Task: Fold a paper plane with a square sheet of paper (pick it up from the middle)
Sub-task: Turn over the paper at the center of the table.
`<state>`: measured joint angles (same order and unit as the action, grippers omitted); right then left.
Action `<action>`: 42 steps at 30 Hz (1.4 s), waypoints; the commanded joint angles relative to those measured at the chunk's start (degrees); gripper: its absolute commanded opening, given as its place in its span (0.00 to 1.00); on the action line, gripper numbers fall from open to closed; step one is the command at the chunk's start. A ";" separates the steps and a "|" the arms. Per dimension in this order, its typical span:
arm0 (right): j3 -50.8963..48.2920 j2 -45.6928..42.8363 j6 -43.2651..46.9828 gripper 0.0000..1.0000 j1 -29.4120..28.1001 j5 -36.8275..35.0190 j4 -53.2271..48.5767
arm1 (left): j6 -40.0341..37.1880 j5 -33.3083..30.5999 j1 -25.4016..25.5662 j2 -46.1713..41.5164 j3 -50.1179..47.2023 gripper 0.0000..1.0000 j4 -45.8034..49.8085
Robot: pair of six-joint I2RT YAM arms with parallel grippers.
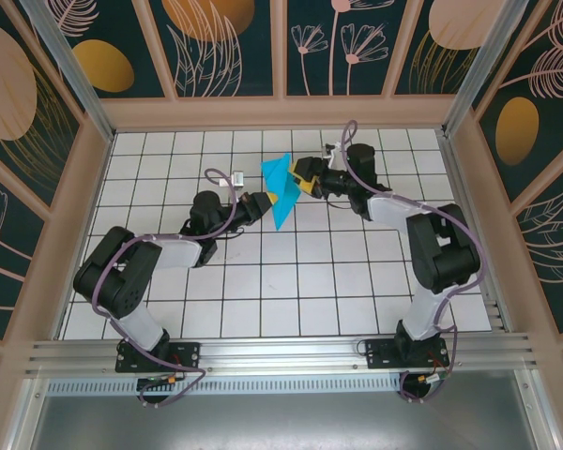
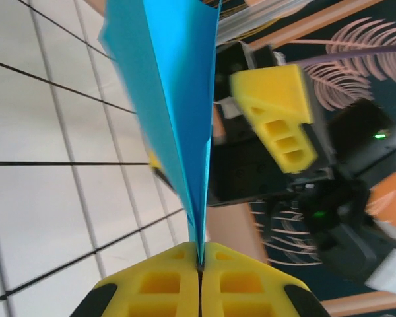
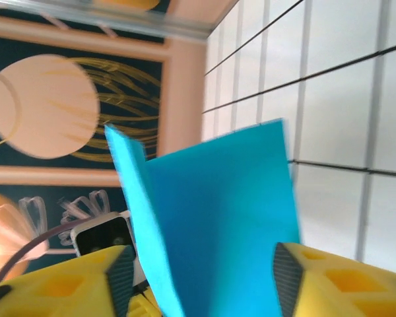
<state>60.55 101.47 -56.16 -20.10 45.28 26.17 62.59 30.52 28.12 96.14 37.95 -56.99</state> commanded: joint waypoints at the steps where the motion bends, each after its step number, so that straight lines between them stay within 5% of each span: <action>1: -1.14 -6.40 13.13 0.67 0.62 -11.24 -13.50 | -12.08 -5.79 -0.08 -4.13 3.97 0.08 17.51; 5: -3.47 -10.10 19.03 0.74 0.66 -21.43 -19.14 | -25.40 -19.09 0.42 -7.60 9.71 0.09 39.99; 9: -6.28 -12.99 20.38 0.87 0.64 -27.92 -20.58 | -33.96 -39.90 3.66 -7.80 17.37 0.09 61.53; 15: -8.70 -15.86 21.12 0.98 0.59 -34.66 -23.52 | -35.63 -65.26 9.73 -1.08 28.19 0.09 78.29; 19: -11.44 -18.70 19.76 0.98 0.67 -39.42 -24.80 | -34.31 -73.33 11.88 6.24 33.41 0.09 85.20; 24: -13.55 -20.11 17.36 0.97 0.79 -42.80 -26.63 | -32.51 -71.83 13.87 12.22 36.52 0.12 86.45; 30: -14.17 -19.64 15.70 0.93 0.91 -43.04 -28.40 | -31.66 -57.92 14.37 16.12 35.64 0.18 78.70; 38: -13.98 -19.16 15.46 0.90 0.48 -39.77 -28.47 | -31.49 -45.48 12.87 10.47 32.36 0.63 69.86; 42: -12.74 -17.48 15.28 0.87 -3.36 -39.96 -27.00 | -29.94 -39.98 9.23 5.12 28.12 0.73 66.05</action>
<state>47.09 82.72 -39.99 -20.80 4.56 -1.93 31.20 -15.03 40.07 106.37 68.38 13.72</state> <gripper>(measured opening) 0.876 0.715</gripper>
